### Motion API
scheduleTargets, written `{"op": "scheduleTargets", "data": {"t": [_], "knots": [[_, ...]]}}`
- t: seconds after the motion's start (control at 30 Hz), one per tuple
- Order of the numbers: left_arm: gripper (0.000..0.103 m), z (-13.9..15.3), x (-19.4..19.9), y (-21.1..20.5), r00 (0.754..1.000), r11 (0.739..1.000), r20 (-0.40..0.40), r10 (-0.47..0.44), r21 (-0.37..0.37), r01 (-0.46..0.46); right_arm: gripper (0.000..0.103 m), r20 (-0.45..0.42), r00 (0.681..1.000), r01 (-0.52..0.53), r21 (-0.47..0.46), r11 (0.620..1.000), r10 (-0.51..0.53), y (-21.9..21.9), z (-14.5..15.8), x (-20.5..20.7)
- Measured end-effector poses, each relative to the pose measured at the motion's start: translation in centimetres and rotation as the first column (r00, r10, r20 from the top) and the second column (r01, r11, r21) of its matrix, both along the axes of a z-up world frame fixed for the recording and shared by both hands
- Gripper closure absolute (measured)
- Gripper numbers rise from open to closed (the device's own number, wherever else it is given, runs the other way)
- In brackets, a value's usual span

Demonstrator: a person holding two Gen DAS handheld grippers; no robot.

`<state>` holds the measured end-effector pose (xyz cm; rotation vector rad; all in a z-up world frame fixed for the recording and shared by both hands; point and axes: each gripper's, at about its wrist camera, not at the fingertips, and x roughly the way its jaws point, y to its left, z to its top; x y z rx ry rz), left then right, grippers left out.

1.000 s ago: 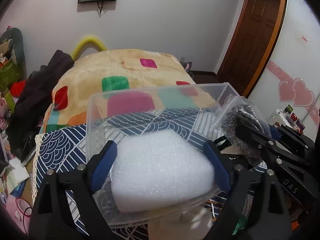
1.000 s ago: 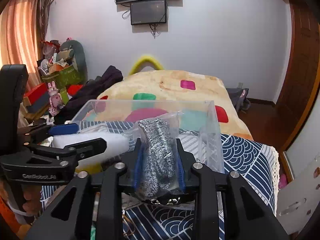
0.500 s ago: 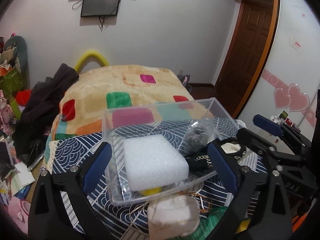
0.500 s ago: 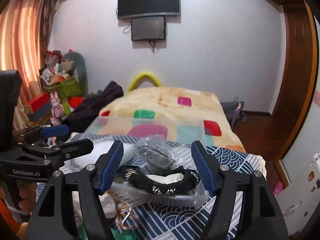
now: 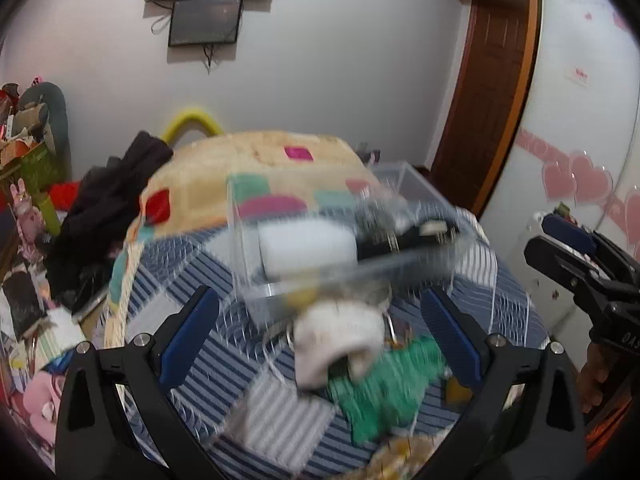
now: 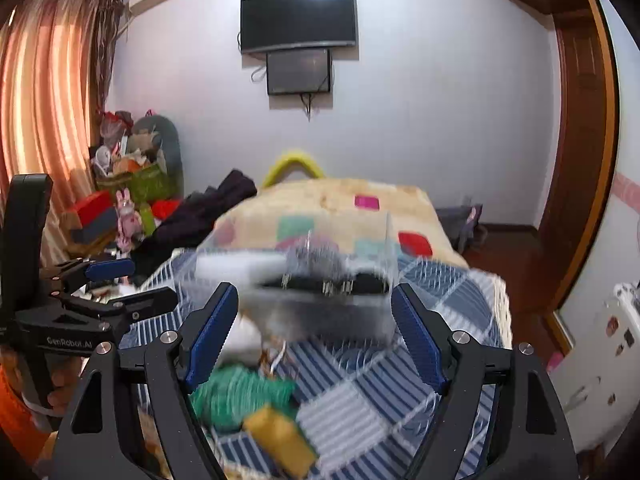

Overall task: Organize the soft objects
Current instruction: 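Grasp the floral scrunchie with left tool while right tool grasps the yellow sponge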

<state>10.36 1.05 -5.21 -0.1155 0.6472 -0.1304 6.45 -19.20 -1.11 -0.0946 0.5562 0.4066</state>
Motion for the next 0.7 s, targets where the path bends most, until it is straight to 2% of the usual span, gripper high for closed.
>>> {"op": "scheduleTargets", "data": {"t": [0.1, 0.27, 0.4, 0.53, 0.6, 0.63, 0.7], "knots": [[0.001, -1.8, -1.4, -0.5, 0.998, 0.998, -0.046, -0.053, -0.023, 0.052, 0.026, -0.047, 0.999, -0.001, -0.002, 1.0, 0.001, 0.0, -1.4, -0.9], [0.001, -4.4, -3.5, -1.1, 0.994, 0.999, -0.096, -0.051, -0.008, 0.051, 0.026, -0.117, 0.993, -0.012, -0.023, 1.0, 0.009, 0.2, -3.9, -1.8], [0.001, -6.2, -4.7, -1.8, 0.985, 0.995, -0.148, -0.09, -0.048, 0.084, 0.026, -0.171, 0.985, -0.011, -0.029, 1.0, 0.006, 0.2, -5.6, -1.9], [0.002, -7.5, -5.6, -3.1, 0.978, 0.994, -0.177, -0.113, -0.022, 0.111, 0.027, -0.208, 0.978, -0.013, -0.036, 0.999, 0.005, 0.1, -6.9, -2.2], [0.015, -7.9, -5.7, -3.3, 0.976, 0.993, -0.183, -0.119, -0.024, 0.116, 0.029, -0.228, 0.974, -0.022, -0.024, 0.999, 0.016, 0.1, -7.4, -2.3], [0.023, -8.1, -5.8, -3.5, 0.974, 0.992, -0.188, -0.127, -0.022, 0.125, 0.034, -0.236, 0.972, -0.024, -0.018, 1.0, 0.019, 0.1, -7.6, -2.3], [0.033, -8.6, -5.8, -3.8, 0.966, 0.988, -0.208, -0.153, -0.019, 0.152, 0.039, -0.253, 0.967, -0.031, -0.01, 0.999, 0.028, 0.2, -7.9, -2.1]]}}
